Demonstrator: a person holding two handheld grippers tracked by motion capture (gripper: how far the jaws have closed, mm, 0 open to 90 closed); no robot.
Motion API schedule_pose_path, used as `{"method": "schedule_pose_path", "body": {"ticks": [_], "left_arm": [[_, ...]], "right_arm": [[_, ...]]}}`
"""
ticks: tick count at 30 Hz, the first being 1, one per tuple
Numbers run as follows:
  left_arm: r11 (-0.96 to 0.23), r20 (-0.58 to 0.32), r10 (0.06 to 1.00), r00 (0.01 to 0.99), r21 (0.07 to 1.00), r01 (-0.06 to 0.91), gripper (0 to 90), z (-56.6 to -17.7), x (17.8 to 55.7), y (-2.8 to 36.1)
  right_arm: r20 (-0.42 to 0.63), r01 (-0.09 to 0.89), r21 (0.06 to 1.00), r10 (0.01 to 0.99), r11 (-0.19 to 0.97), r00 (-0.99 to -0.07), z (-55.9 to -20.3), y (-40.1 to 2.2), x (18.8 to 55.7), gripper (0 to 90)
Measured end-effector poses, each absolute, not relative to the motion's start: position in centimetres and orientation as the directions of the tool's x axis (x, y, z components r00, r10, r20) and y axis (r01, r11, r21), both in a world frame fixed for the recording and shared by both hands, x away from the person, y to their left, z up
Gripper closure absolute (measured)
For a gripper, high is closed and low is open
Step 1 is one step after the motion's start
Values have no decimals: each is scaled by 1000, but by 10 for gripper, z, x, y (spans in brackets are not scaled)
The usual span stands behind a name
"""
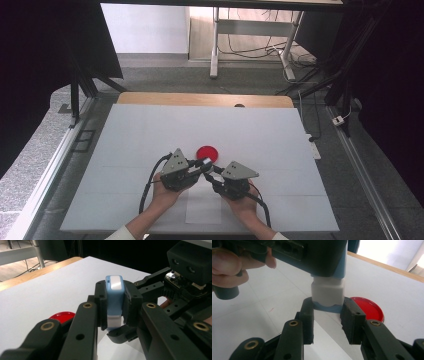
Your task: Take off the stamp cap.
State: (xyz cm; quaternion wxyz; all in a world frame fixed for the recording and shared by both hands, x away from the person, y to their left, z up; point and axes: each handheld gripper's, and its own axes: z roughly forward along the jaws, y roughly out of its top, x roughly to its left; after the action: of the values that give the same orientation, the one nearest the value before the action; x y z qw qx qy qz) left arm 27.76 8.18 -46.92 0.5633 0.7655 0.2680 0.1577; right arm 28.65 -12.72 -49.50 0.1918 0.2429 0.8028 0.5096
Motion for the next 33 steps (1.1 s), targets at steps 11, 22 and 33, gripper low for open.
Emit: {"method": "schedule_pose_path", "body": {"ticks": [11,22,33], "left_arm": [[-219,-57,589,806,949,226,757,-469,277,82],[-187,-5,651,759,968,167,758,-463,274,91],[-173,-70,620,781,959,223,757,-463,279,100]], "right_arm": [[-115,145,894,531,423,-839,-492,-130,291,646],[-38,228,892,566,390,-823,-496,-131,292,647],[-65,214,885,567,413,-821,-500,-139,296,646]]}}
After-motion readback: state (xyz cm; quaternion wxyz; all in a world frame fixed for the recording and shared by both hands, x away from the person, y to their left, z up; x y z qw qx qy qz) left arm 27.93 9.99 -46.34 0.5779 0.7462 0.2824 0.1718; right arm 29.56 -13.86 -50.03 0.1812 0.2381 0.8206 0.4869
